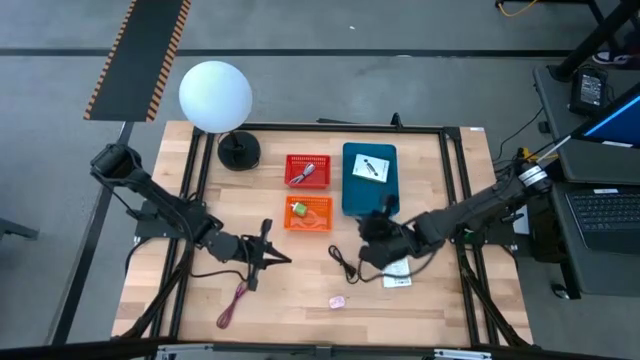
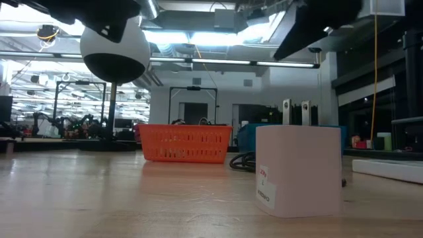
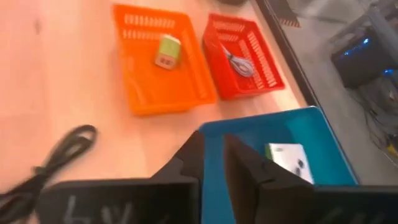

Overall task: Pick and place items into bin
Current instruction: Put the pink charger cable into the red bin

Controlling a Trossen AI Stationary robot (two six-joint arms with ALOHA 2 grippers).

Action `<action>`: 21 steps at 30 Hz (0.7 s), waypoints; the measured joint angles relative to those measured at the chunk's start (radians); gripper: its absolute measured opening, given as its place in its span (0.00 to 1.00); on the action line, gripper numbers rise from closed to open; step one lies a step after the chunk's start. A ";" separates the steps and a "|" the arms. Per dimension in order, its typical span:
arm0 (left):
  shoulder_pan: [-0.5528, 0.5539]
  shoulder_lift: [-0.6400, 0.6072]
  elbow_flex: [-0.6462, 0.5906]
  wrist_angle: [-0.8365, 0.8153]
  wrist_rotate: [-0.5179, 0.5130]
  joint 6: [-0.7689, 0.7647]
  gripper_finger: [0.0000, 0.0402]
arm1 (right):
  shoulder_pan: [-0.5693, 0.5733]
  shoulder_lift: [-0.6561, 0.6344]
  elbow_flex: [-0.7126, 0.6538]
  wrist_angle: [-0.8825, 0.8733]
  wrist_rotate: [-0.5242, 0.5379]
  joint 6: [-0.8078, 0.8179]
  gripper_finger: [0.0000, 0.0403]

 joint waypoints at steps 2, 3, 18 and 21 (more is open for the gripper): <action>-0.016 0.000 0.028 -0.070 -0.033 -0.042 0.00 | 0.028 -0.016 -0.045 0.068 0.017 0.003 0.05; -0.024 0.000 0.051 -0.124 -0.053 -0.071 0.00 | 0.040 -0.021 -0.064 0.102 0.022 0.002 0.03; -0.140 0.010 0.340 -0.890 0.081 -0.784 0.00 | 0.104 -0.029 -0.392 0.931 0.035 -0.208 0.01; -0.163 0.038 0.396 -1.030 0.131 -0.930 0.00 | 0.116 -0.028 -0.447 1.035 0.035 -0.185 0.01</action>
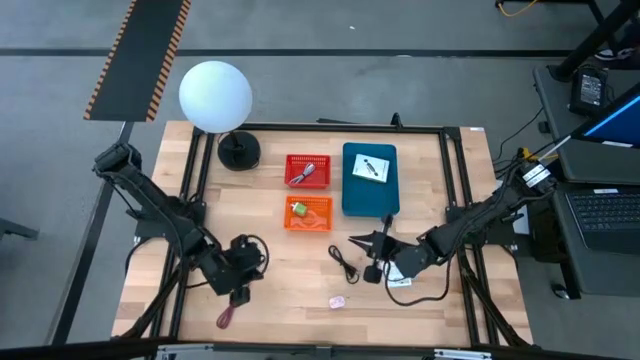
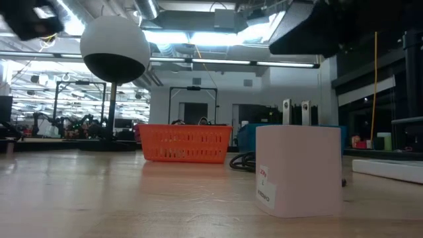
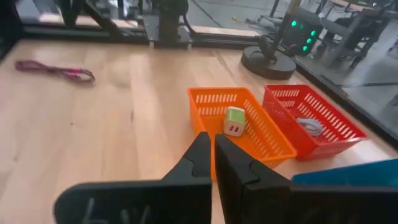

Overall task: Pick and place items into bin
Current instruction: Put the pink charger cable into the red bin

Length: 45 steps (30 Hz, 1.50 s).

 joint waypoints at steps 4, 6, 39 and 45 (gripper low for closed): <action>-0.018 0.070 0.079 -0.156 0.095 -0.167 0.00 | 0.012 0.000 -0.037 0.045 0.000 0.102 0.01; -0.028 0.112 0.108 -0.190 0.135 -0.215 0.00 | 0.015 0.000 -0.039 0.047 -0.001 0.167 0.01; -0.168 0.361 0.180 -0.312 0.242 -0.745 0.27 | 0.081 0.000 -0.040 0.040 -0.001 0.268 0.01; -0.185 0.384 0.180 -0.283 0.179 -0.792 0.34 | 0.081 0.001 -0.040 0.029 -0.001 0.269 0.01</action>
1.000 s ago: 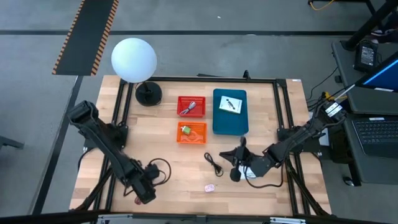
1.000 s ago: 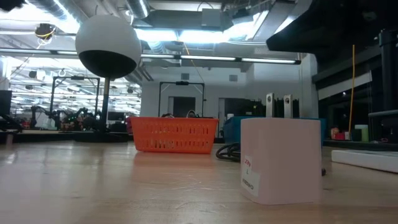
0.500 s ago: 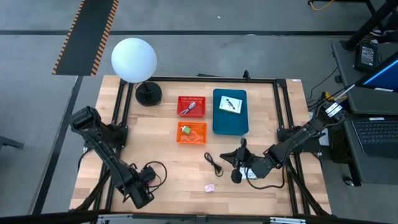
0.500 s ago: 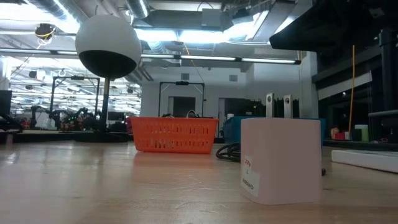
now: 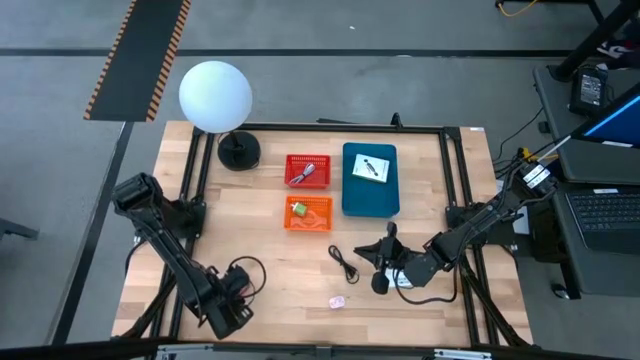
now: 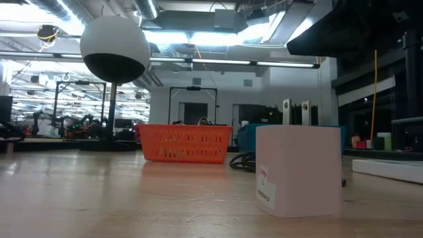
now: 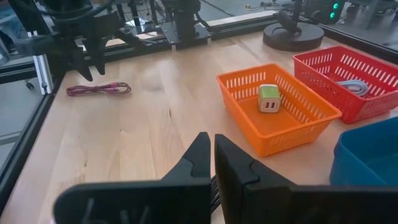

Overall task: Pick and place items into bin
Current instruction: Put the pink charger cable into the red bin

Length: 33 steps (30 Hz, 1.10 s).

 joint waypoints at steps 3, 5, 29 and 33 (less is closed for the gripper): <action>-0.003 0.036 0.000 0.001 0.012 -0.001 0.34 | 0.000 0.000 0.000 0.000 0.000 0.000 0.01; -0.003 0.065 0.000 0.001 0.043 0.000 0.34 | 0.000 0.000 0.000 0.000 0.000 0.000 0.01; -0.001 0.073 -0.004 0.025 0.109 0.371 0.04 | 0.000 0.000 0.000 -0.010 0.000 0.025 0.01; 0.006 0.019 -0.004 0.024 0.077 0.462 0.02 | 0.000 0.000 0.000 -0.013 0.000 0.026 0.01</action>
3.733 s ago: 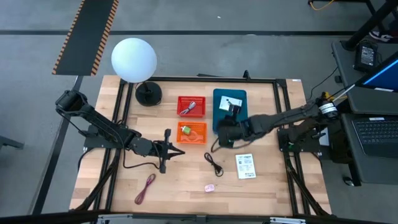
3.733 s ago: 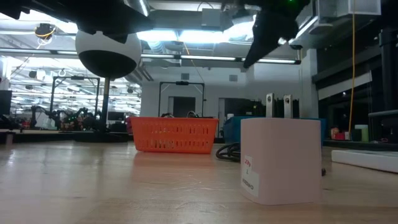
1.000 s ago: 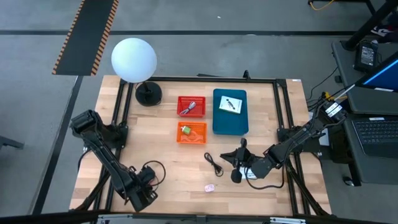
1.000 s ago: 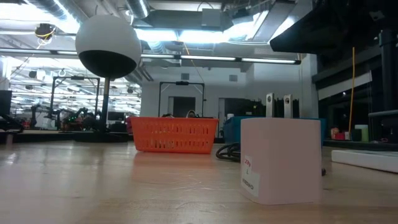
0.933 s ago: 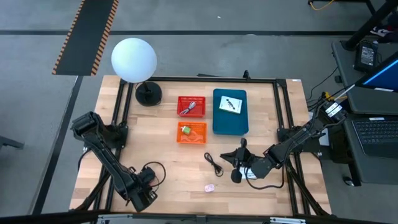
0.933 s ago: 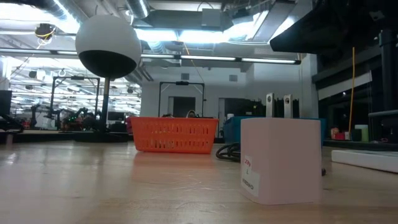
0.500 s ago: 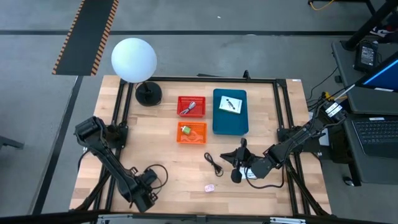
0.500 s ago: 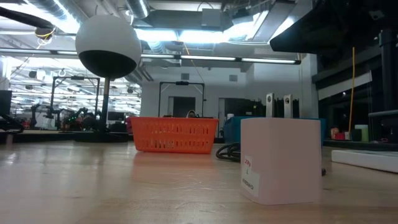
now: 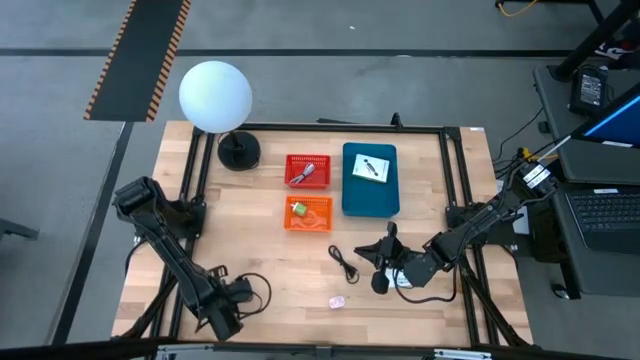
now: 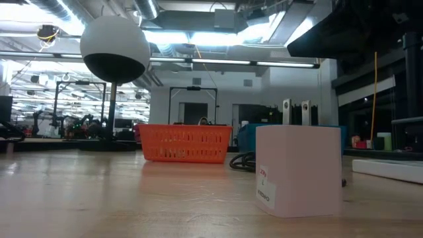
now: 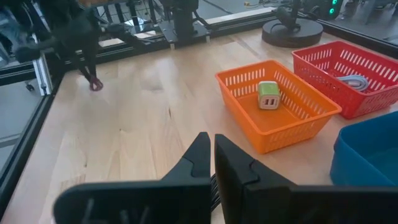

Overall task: Pick and place items into bin
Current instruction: Put the pink charger cable into the red bin

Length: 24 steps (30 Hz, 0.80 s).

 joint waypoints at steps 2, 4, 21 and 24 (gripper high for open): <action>0.007 -0.032 0.000 -0.002 -0.045 0.039 0.02 | 0.000 0.000 0.000 -0.001 0.000 0.000 0.01; 0.014 -0.067 0.000 -0.004 -0.090 0.084 0.02 | 0.000 0.000 0.000 -0.004 0.000 0.000 0.01; 0.186 -0.318 -0.157 0.459 -0.254 0.844 0.02 | 0.000 0.000 0.000 -0.012 0.000 0.000 0.01; 0.225 -0.361 -0.262 0.622 -0.211 0.924 0.02 | 0.000 0.000 0.000 -0.021 0.000 0.000 0.01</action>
